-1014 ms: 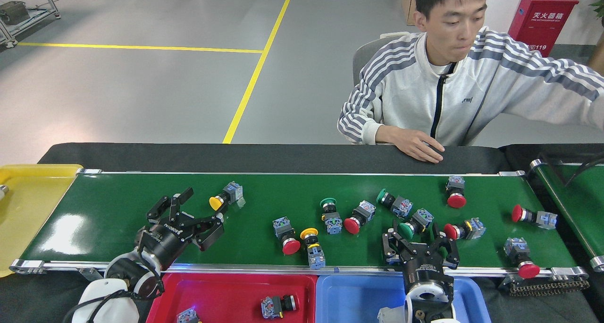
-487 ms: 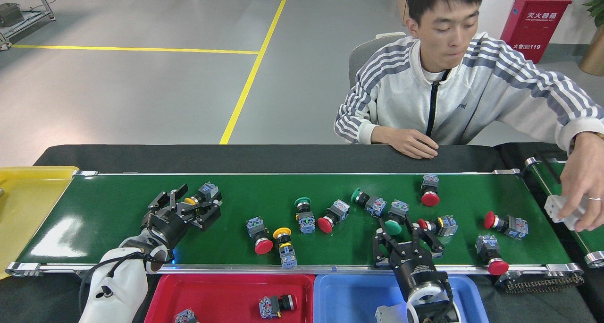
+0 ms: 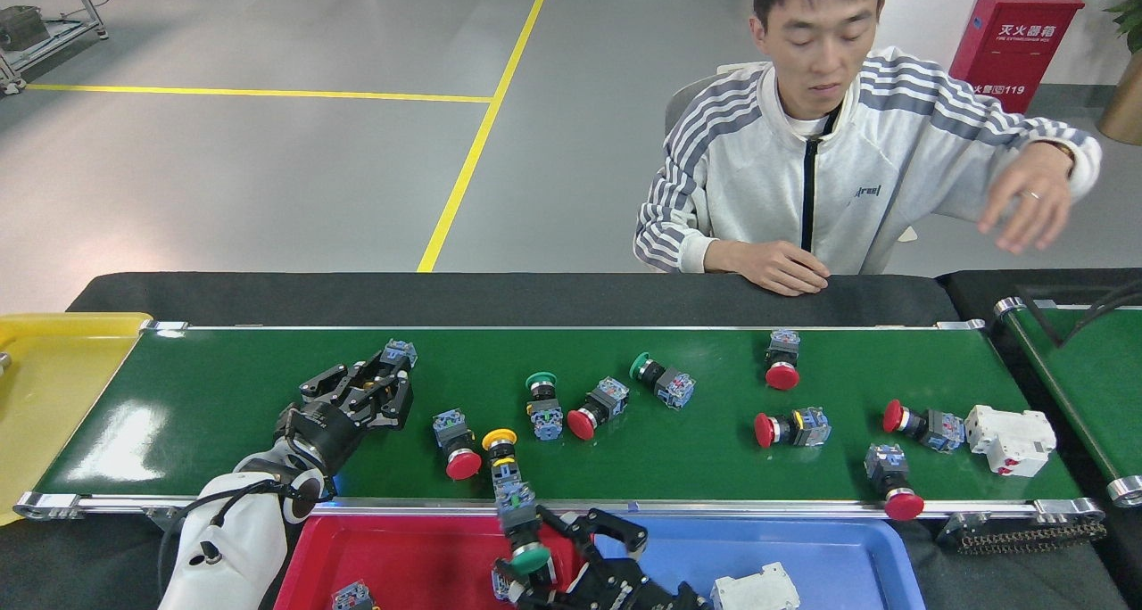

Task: Pick switch part from conveyor to tray

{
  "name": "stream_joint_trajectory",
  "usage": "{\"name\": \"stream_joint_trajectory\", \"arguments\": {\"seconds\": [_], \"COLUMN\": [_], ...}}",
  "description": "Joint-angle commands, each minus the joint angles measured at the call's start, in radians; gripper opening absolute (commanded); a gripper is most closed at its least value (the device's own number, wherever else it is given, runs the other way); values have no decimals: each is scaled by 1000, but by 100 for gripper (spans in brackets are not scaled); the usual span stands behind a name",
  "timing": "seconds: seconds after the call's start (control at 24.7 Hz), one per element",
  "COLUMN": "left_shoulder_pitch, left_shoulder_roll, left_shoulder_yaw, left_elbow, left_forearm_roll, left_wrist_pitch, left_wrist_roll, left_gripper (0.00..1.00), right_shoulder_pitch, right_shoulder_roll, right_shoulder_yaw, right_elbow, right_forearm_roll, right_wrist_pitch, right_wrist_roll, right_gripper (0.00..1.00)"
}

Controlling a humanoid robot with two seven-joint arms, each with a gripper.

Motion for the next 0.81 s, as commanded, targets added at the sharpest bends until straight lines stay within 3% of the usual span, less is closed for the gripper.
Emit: {"name": "stream_joint_trajectory", "arguments": {"seconds": [0.0, 0.16, 0.41, 0.53, 0.61, 0.65, 0.69, 0.77], "left_shoulder_pitch": [25, 116, 354, 522, 673, 742, 806, 852], "left_shoulder_roll": [7, 24, 143, 217, 237, 235, 223, 200], "left_shoulder_yaw": [-4, 12, 93, 114, 110, 107, 105, 84], "left_elbow": [-31, -233, -617, -796, -931, -983, -1029, -1046], "left_forearm_roll": [-1, 10, 74, 168, 238, 246, 243, 245], "left_wrist_pitch": [-11, -116, -347, -347, -347, -347, -347, -347], "left_wrist_roll": [3, 3, -17, -42, -66, -83, -115, -162], "left_gripper": [10, 7, 9, 12, 22, 32, 56, 77], "right_shoulder_pitch": [-4, 2, 180, 273, 332, 349, 356, 352], "right_shoulder_roll": [-7, -16, 5, 11, 13, 13, 14, 24], "right_shoulder_yaw": [1, -62, -487, -610, -670, -677, -679, -679], "right_elbow": [-9, -41, -138, -141, -141, -141, -141, -140], "right_forearm_roll": [-2, -10, -107, -134, -154, -159, -160, -160], "right_wrist_pitch": [-9, 5, 188, 254, 263, 264, 266, 269], "right_wrist_roll": [-8, -6, -51, -152, -172, -170, -170, -163], "right_gripper": [99, 99, 98, 98, 98, 98, 97, 96]}}
